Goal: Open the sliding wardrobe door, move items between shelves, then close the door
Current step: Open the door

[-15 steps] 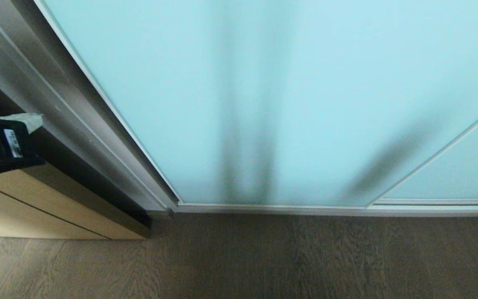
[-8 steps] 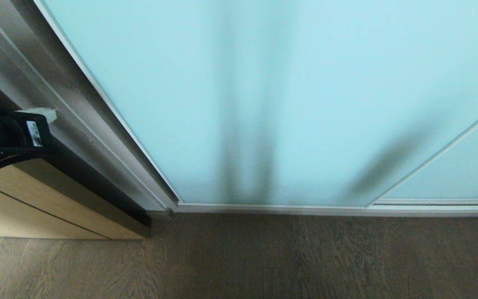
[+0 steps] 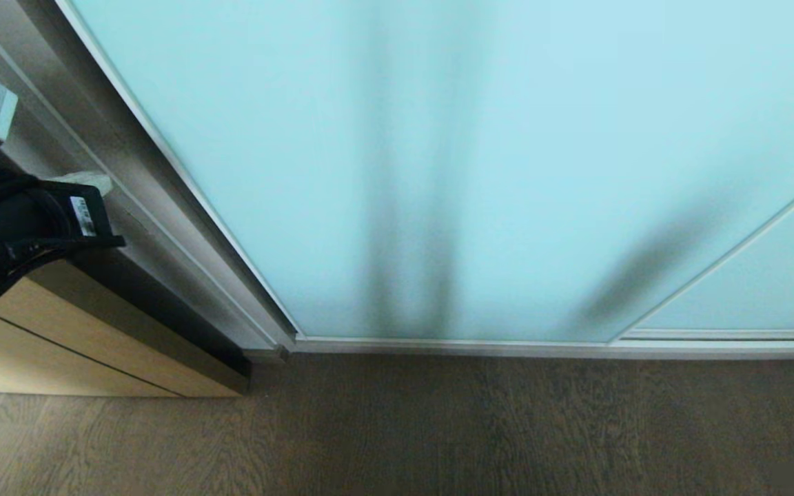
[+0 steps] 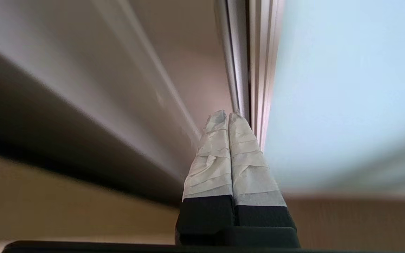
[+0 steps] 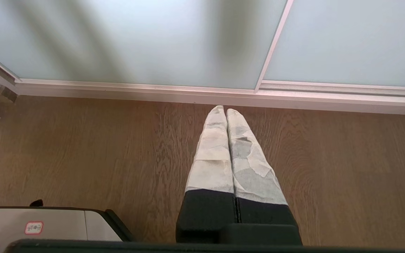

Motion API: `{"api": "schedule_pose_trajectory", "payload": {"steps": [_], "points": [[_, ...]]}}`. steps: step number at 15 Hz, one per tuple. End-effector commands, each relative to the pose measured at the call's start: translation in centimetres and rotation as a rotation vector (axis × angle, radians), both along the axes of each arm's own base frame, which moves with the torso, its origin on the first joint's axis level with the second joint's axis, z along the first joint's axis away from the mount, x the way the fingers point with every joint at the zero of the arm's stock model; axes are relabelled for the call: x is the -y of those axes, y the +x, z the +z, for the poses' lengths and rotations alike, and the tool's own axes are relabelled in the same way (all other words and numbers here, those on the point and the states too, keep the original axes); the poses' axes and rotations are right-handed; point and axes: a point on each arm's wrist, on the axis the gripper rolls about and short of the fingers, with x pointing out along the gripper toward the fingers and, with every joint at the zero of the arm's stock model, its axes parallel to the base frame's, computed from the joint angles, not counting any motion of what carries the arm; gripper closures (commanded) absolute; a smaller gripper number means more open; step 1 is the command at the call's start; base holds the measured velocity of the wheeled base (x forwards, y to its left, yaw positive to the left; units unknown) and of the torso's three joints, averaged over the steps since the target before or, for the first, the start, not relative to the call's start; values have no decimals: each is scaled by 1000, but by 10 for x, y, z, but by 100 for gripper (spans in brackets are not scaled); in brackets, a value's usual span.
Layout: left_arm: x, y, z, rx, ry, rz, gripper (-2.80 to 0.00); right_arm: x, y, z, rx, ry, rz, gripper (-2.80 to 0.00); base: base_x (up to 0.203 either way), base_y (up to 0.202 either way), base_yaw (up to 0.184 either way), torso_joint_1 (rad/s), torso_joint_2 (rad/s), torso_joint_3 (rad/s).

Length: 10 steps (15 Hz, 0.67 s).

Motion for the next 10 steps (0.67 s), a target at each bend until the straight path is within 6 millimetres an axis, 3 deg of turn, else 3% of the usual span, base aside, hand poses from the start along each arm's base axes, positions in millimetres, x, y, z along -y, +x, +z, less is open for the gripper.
{"api": "schedule_pose_trajectory", "payload": {"steps": [1, 10], "points": [[0, 12, -6, 33, 2, 2, 0, 0, 0, 0, -1, 0, 0, 0, 0, 0, 0, 0, 0, 0], [-1, 34, -15, 49, -10, 2, 0, 0, 0, 0, 0, 0, 1, 0, 0, 0, 0, 0, 0, 0]]}}
